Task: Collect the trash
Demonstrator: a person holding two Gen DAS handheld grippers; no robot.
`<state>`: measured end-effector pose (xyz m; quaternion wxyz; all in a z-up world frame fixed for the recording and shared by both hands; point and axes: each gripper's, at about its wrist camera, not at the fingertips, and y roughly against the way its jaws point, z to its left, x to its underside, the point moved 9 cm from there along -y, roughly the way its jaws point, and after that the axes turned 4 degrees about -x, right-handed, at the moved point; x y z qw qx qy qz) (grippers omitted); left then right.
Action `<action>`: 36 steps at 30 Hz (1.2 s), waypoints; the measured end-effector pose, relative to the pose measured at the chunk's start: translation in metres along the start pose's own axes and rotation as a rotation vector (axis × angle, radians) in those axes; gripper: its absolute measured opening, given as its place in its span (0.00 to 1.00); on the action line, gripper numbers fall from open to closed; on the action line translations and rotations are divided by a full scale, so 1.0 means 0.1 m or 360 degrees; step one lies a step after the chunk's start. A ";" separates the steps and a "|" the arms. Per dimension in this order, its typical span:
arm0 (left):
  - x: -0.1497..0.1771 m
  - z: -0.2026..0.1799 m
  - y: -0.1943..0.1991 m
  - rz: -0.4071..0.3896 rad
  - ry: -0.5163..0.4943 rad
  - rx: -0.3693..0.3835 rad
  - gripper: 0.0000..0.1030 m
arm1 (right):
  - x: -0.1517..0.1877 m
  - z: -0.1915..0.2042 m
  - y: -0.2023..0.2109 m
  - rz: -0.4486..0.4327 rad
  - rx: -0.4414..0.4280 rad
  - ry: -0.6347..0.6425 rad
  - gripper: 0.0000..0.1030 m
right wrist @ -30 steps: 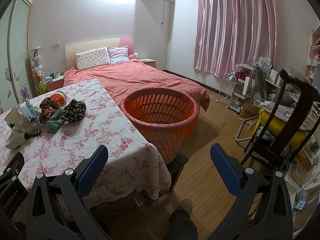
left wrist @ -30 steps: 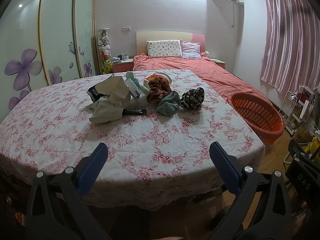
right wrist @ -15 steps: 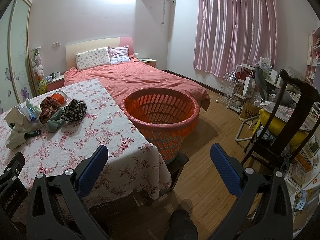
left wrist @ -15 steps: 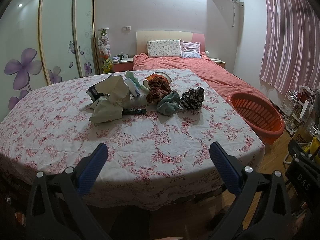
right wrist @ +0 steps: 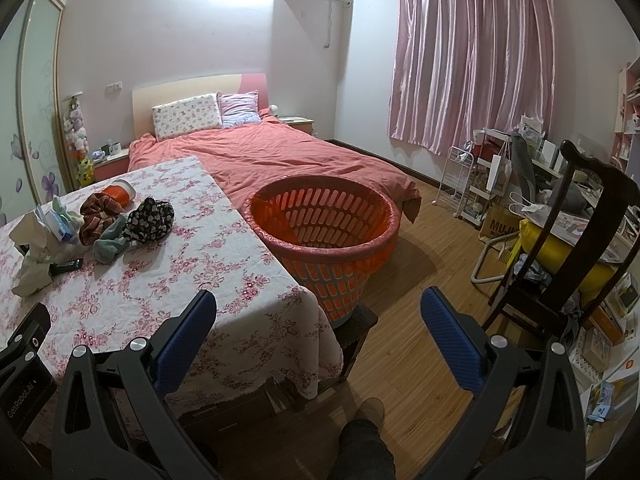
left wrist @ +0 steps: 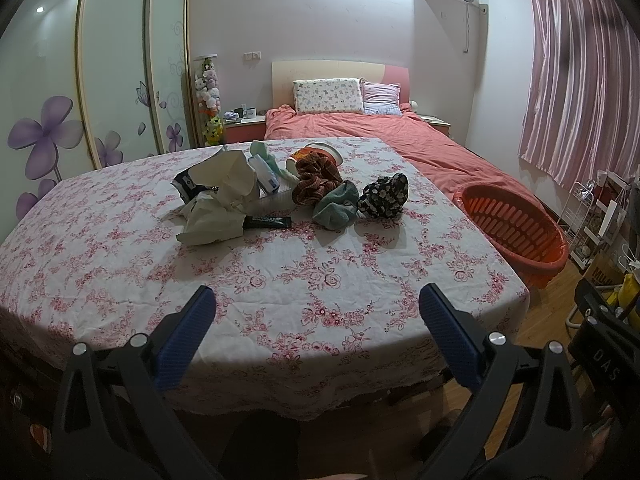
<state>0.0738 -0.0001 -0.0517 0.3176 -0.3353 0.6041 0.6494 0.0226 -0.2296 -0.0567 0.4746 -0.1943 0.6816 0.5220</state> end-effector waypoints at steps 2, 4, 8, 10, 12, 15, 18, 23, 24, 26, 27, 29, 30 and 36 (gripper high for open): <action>0.00 0.00 0.00 0.0000 0.0000 0.0000 0.96 | 0.00 0.00 0.00 0.0000 0.0001 0.0000 0.98; 0.00 0.00 0.00 0.0000 0.0000 0.0001 0.96 | 0.00 0.00 0.00 0.0001 0.0001 0.0000 0.98; 0.00 0.00 0.00 0.0001 0.0001 0.0000 0.96 | 0.00 0.00 0.00 0.0001 0.0001 0.0000 0.98; 0.00 0.00 0.00 0.0002 0.0001 0.0001 0.96 | 0.00 0.00 0.00 0.0001 0.0001 0.0001 0.98; 0.00 0.00 0.00 0.0002 0.0001 0.0001 0.96 | 0.00 0.00 0.00 0.0001 0.0002 0.0001 0.98; 0.00 0.00 0.00 0.0002 0.0001 0.0001 0.96 | 0.00 0.00 0.00 0.0002 0.0002 0.0001 0.98; 0.00 0.00 0.00 0.0003 0.0001 0.0001 0.96 | 0.01 0.00 0.00 0.0002 0.0002 0.0000 0.98; 0.00 0.00 0.00 0.0004 0.0002 0.0001 0.96 | 0.01 0.00 -0.01 0.0002 0.0003 0.0001 0.98; 0.00 0.00 0.00 0.0004 0.0002 0.0002 0.96 | 0.01 0.00 -0.01 0.0002 0.0003 0.0001 0.98; 0.00 0.00 0.00 0.0005 0.0002 0.0001 0.96 | 0.01 0.00 -0.02 0.0003 0.0004 0.0001 0.98; 0.00 0.00 0.00 0.0005 0.0002 0.0001 0.96 | 0.01 -0.01 -0.02 0.0003 0.0003 0.0001 0.98; 0.00 0.00 0.00 0.0006 0.0003 0.0002 0.96 | 0.01 -0.01 -0.02 0.0004 0.0003 0.0001 0.98; 0.01 0.00 0.00 0.0008 0.0003 0.0002 0.96 | 0.01 -0.01 -0.02 0.0004 0.0004 0.0001 0.98; 0.04 -0.05 -0.03 0.0029 0.0014 0.0004 0.96 | 0.02 -0.01 -0.04 0.0010 0.0007 -0.0003 0.98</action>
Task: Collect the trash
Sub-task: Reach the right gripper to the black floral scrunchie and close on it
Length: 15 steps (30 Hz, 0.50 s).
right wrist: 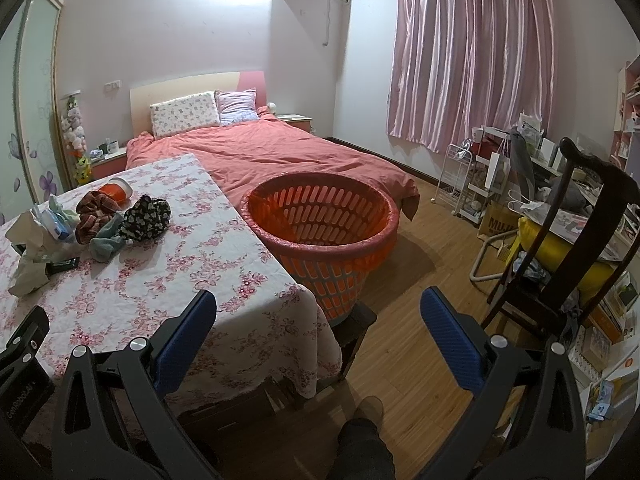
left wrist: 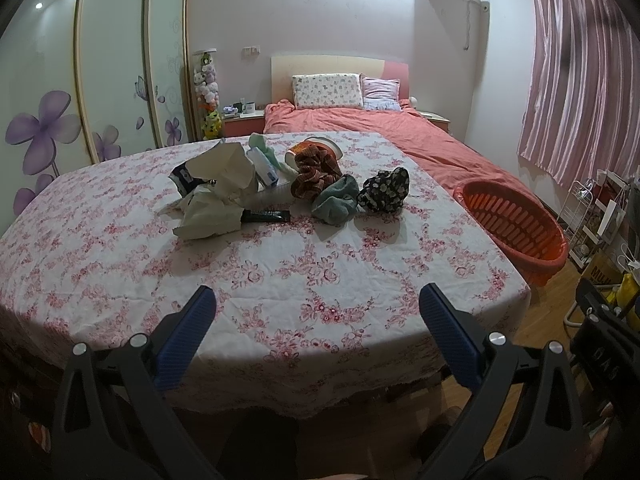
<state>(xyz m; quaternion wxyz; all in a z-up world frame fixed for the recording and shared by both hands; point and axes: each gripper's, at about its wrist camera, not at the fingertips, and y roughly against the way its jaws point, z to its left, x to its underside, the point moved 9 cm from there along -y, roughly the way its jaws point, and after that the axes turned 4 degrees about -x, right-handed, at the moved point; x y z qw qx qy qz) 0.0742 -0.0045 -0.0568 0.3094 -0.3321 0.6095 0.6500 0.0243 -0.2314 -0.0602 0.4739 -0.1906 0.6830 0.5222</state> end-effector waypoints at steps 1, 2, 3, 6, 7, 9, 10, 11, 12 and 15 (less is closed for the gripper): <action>-0.01 0.03 0.00 0.0006 0.0004 0.0002 0.96 | 0.00 0.00 -0.01 0.0005 0.0002 0.0000 0.98; -0.01 0.04 -0.03 0.0011 0.0009 0.0002 0.96 | 0.01 0.00 -0.02 0.0009 0.0002 0.0000 0.98; 0.00 0.06 -0.04 0.0021 0.0018 0.0003 0.96 | 0.01 0.01 -0.03 0.0012 0.0002 0.0001 0.98; 0.03 0.15 -0.13 0.0053 0.0046 -0.0004 0.96 | 0.02 0.05 -0.10 0.0029 -0.0013 0.0021 0.98; 0.03 0.18 -0.16 0.0064 0.0057 -0.0005 0.96 | 0.04 0.09 -0.11 0.0037 -0.0025 0.0033 0.98; 0.02 0.28 -0.24 0.0084 0.0087 -0.0012 0.96 | 0.03 0.14 -0.15 0.0053 -0.0052 0.0047 0.98; 0.01 0.34 -0.27 0.0093 0.0107 -0.0014 0.96 | 0.03 0.17 -0.19 0.0062 -0.0065 0.0051 0.98; 0.01 0.40 -0.31 0.0102 0.0126 -0.0014 0.96 | 0.03 0.22 -0.24 0.0081 -0.0092 0.0056 0.98; 0.00 0.46 -0.35 0.0112 0.0146 -0.0012 0.96 | 0.04 0.24 -0.26 0.0089 -0.0103 0.0057 0.98; -0.03 0.64 -0.47 0.0126 0.0196 -0.0025 0.96 | 0.05 0.35 -0.37 0.0124 -0.0163 0.0052 0.98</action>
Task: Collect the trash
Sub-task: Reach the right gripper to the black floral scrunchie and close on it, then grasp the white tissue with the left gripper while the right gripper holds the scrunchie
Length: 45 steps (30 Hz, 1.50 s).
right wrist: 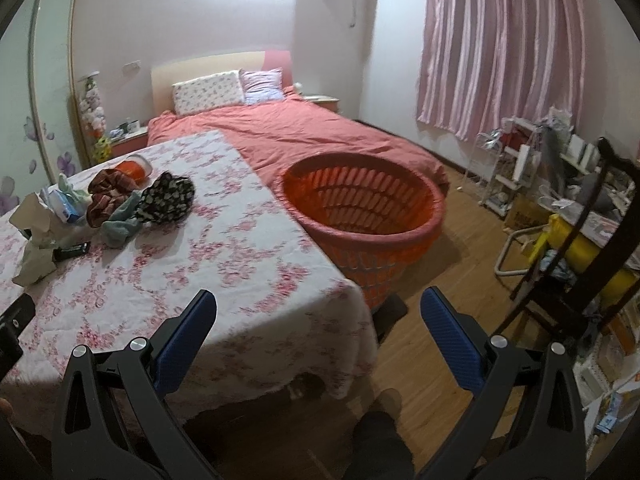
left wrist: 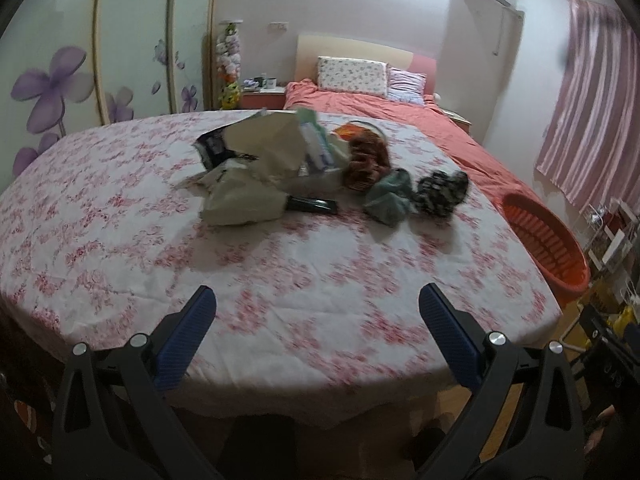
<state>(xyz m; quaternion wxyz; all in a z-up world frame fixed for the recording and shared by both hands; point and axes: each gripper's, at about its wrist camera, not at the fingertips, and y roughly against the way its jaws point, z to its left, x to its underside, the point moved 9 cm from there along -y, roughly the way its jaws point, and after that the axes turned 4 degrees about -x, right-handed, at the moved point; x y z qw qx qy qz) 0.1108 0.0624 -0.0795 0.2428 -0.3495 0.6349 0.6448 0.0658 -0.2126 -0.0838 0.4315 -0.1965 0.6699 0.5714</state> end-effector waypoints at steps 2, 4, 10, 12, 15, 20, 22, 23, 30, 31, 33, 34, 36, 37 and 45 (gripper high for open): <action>-0.08 0.11 -0.08 0.0006 0.0026 -0.0015 0.96 | -0.03 0.06 -0.05 0.0007 -0.0035 -0.0005 0.98; -0.16 0.21 -0.15 0.0002 0.0053 -0.0034 0.96 | -0.09 0.16 -0.12 0.0013 -0.0108 -0.0011 0.98; -0.45 0.48 -0.32 -0.0047 0.0118 -0.0087 0.96 | -0.32 0.44 -0.30 -0.0003 -0.0203 -0.0012 0.97; -0.53 0.54 -0.36 -0.0063 0.0129 -0.0099 0.96 | -0.41 0.58 -0.39 0.0001 -0.0243 -0.0006 0.94; -0.62 0.60 -0.44 -0.0069 0.0134 -0.0100 0.96 | -0.53 0.77 -0.53 0.0010 -0.0308 0.0003 0.87; -0.71 0.62 -0.56 -0.0058 0.0119 -0.0088 0.96 | -0.72 1.06 -0.79 0.0054 -0.0418 -0.0046 0.77; -0.75 0.64 -0.60 -0.0053 0.0125 -0.0077 0.96 | -0.75 1.13 -0.92 0.0109 -0.0456 -0.0074 0.73; -0.76 0.64 -0.62 -0.0049 0.0129 -0.0073 0.96 | -0.75 1.15 -0.96 0.0125 -0.0463 -0.0081 0.71; -0.86 0.66 -0.72 -0.0043 0.0186 -0.0026 0.96 | -0.59 1.28 -1.28 0.0314 -0.0471 -0.0079 0.50; -0.88 0.66 -0.73 -0.0050 0.0190 -0.0018 0.96 | -0.57 1.28 -1.30 0.0330 -0.0477 -0.0075 0.46; -0.92 0.64 -0.74 -0.0059 0.0189 -0.0013 0.96 | -0.52 1.29 -1.30 0.0354 -0.0492 -0.0051 0.27; -0.94 0.62 -0.75 -0.0064 0.0187 -0.0012 0.96 | -0.49 1.28 -1.28 0.0352 -0.0496 -0.0033 0.21; -0.98 0.58 -0.77 -0.0070 0.0186 -0.0005 0.96 | -0.49 1.27 -1.23 0.0338 -0.0490 -0.0003 0.14; -1.02 0.56 -0.78 -0.0073 0.0186 -0.0002 0.96 | -0.50 1.26 -1.22 0.0332 -0.0491 0.0005 0.13; -1.17 0.43 -0.97 -0.0082 0.0113 -0.0069 0.96 | -0.52 1.21 -1.20 0.0325 -0.0501 0.0019 0.12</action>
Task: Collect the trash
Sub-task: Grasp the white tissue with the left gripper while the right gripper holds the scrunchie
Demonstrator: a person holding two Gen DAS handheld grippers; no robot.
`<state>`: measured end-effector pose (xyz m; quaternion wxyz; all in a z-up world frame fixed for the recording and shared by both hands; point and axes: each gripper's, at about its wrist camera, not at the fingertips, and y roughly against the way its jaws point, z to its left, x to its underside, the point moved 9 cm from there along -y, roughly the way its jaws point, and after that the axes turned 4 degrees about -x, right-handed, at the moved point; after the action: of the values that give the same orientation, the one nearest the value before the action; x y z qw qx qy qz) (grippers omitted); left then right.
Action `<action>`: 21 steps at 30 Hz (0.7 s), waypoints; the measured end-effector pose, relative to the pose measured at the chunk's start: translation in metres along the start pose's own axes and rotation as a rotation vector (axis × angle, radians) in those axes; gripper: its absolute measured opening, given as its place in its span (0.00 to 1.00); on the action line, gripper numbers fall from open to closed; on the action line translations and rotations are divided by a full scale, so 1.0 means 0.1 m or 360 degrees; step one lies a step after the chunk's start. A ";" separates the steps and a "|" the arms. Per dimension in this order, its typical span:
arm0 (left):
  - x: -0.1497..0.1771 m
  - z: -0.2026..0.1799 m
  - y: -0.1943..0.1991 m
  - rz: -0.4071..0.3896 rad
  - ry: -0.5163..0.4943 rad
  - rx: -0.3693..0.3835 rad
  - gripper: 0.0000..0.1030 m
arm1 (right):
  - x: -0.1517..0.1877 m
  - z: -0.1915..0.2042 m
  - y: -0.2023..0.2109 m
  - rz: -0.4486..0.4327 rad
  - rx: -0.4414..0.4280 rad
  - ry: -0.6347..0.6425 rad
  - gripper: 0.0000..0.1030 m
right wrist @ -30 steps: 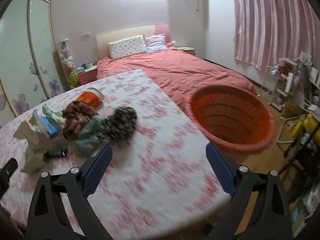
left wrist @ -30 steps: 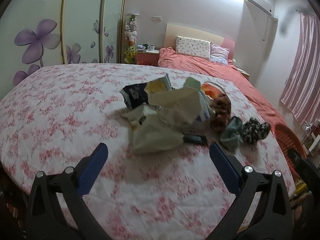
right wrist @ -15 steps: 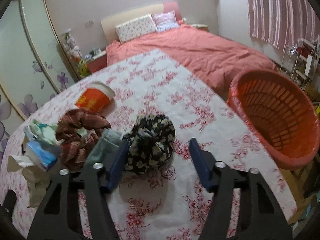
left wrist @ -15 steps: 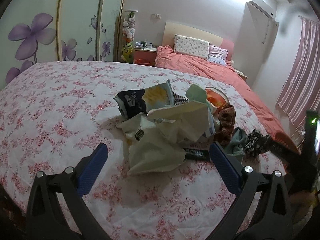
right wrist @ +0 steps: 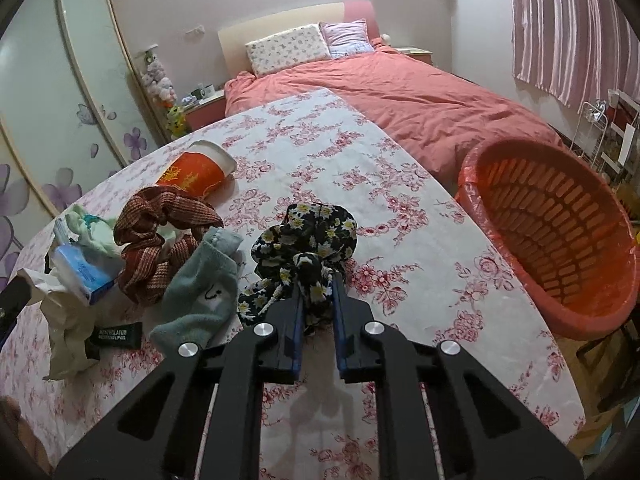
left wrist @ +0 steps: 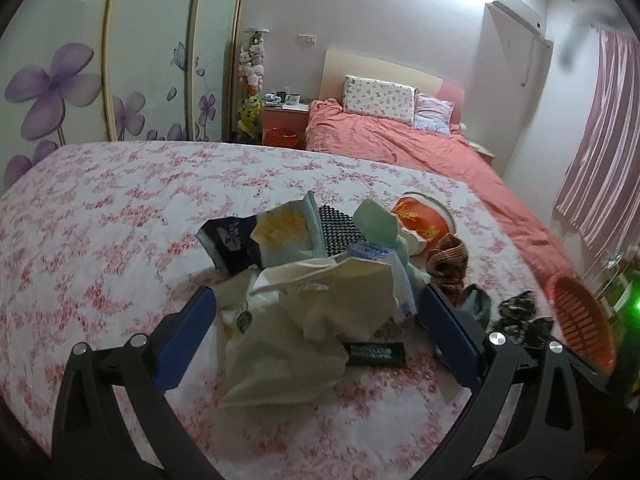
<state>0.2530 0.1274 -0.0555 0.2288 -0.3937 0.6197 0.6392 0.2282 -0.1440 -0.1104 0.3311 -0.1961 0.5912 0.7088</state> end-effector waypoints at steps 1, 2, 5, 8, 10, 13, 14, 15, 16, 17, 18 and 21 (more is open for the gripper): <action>0.00 -0.01 -0.04 0.0007 -0.0022 -0.0012 0.96 | 0.01 -0.01 -0.01 0.0005 0.0004 -0.0002 0.12; 0.02 -0.02 -0.08 0.0021 -0.0039 -0.0018 0.96 | 0.01 -0.02 -0.01 0.0008 0.0006 -0.0004 0.12; 0.06 -0.02 -0.18 0.0064 -0.0066 -0.0009 0.87 | 0.03 -0.05 -0.03 0.0019 0.0015 -0.0008 0.12; 0.07 -0.01 -0.22 0.0091 -0.0043 0.0043 0.75 | 0.04 -0.06 -0.04 0.0022 0.0019 -0.0008 0.12; 0.07 0.00 -0.23 0.0096 -0.0032 0.0071 0.69 | 0.04 -0.06 -0.03 0.0021 0.0021 -0.0004 0.12; 0.09 -0.02 -0.25 0.0112 -0.0024 0.0123 0.51 | 0.03 -0.06 -0.04 0.0017 0.0021 -0.0004 0.12; 0.09 -0.02 -0.25 0.0118 -0.0020 0.0145 0.43 | 0.03 -0.06 -0.03 0.0017 0.0022 -0.0005 0.12; 0.09 -0.01 -0.25 0.0113 -0.0018 0.0150 0.42 | 0.04 -0.07 -0.03 0.0016 0.0022 -0.0005 0.12; 0.09 -0.01 -0.24 0.0103 -0.0020 0.0153 0.39 | 0.04 -0.07 -0.02 0.0016 0.0022 -0.0005 0.12; 0.10 0.00 -0.22 0.0092 -0.0027 0.0156 0.36 | 0.04 -0.07 -0.03 0.0014 0.0024 -0.0004 0.12; 0.10 0.00 -0.21 0.0084 -0.0031 0.0157 0.33 | 0.04 -0.07 -0.02 0.0013 0.0024 -0.0002 0.12; 0.09 0.05 -0.16 0.0065 -0.0014 0.0186 0.31 | 0.03 -0.07 0.01 0.0004 0.0021 0.0002 0.12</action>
<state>0.2592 0.1323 -0.0727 0.2411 -0.3639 0.6630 0.6082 0.2244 -0.1502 -0.1137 0.3312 -0.1936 0.5963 0.7052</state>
